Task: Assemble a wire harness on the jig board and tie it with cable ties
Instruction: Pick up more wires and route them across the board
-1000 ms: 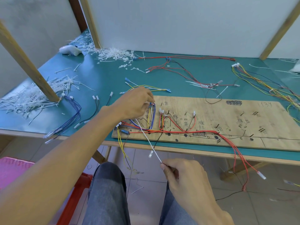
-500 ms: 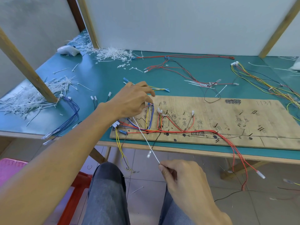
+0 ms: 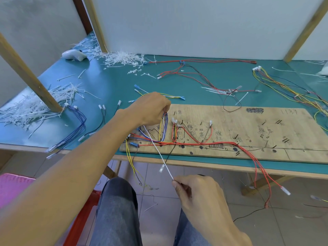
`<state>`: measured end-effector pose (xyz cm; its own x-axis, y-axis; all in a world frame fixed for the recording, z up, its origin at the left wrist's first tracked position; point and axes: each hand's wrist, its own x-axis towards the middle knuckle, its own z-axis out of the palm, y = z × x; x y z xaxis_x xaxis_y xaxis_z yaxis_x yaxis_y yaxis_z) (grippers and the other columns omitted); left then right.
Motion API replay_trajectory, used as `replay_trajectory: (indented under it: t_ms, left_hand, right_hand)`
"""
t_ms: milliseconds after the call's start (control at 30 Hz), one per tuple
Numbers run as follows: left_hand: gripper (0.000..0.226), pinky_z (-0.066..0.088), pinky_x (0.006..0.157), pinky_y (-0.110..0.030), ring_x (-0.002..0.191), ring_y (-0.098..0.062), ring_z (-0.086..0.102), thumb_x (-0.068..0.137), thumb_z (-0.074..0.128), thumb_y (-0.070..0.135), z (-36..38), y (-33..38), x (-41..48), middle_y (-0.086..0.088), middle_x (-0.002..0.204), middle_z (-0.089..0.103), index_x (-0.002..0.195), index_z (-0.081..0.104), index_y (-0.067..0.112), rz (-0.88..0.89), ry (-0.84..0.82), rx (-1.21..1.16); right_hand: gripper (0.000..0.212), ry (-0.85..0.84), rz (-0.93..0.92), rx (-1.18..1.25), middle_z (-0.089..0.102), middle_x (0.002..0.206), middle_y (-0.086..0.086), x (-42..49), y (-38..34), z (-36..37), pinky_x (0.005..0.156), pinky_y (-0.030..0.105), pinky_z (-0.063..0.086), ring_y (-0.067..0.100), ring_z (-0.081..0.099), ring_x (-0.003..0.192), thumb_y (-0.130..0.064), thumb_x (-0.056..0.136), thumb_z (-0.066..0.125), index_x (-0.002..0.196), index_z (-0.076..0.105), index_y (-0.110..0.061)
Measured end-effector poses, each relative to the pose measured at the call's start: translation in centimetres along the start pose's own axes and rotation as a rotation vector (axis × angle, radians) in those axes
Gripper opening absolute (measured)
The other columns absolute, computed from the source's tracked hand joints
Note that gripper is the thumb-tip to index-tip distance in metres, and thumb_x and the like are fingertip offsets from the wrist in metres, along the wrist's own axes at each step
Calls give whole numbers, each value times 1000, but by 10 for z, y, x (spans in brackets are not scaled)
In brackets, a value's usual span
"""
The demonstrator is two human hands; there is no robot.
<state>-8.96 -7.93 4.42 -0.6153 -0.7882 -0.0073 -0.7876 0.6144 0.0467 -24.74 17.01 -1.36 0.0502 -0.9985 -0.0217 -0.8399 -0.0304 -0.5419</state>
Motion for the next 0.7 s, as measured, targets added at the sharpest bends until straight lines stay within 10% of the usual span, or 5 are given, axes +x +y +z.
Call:
replay_trajectory:
  t_ms: [433, 567, 700]
  left_hand:
    - [43, 52, 83, -44, 123, -19, 50, 86, 53, 5, -6, -2, -11, 10, 126, 67, 120, 71, 23, 125, -79, 346]
    - [54, 45, 106, -43, 135, -19, 45, 88, 54, -6, -9, -21, -32, 10, 147, 59, 135, 69, 17, 100, -12, 52]
    - [51, 43, 108, -35, 119, -24, 58, 83, 52, -11, -12, -41, -62, -2, 121, 73, 115, 79, 19, -56, 88, -143]
  right_hand:
    - [38, 75, -36, 29, 55, 64, 0, -1, 2, -10, 58, 36, 46, 26, 46, 66, -54, 99, 45, 90, 64, -23]
    - [32, 78, -31, 36, 50, 60, -1, -1, 4, -16, 55, 33, 44, 24, 44, 64, -49, 102, 54, 85, 61, -22]
    - [30, 79, -31, 43, 56, 63, -4, -2, 5, -16, 55, 30, 45, 21, 49, 65, -48, 103, 56, 86, 64, -25]
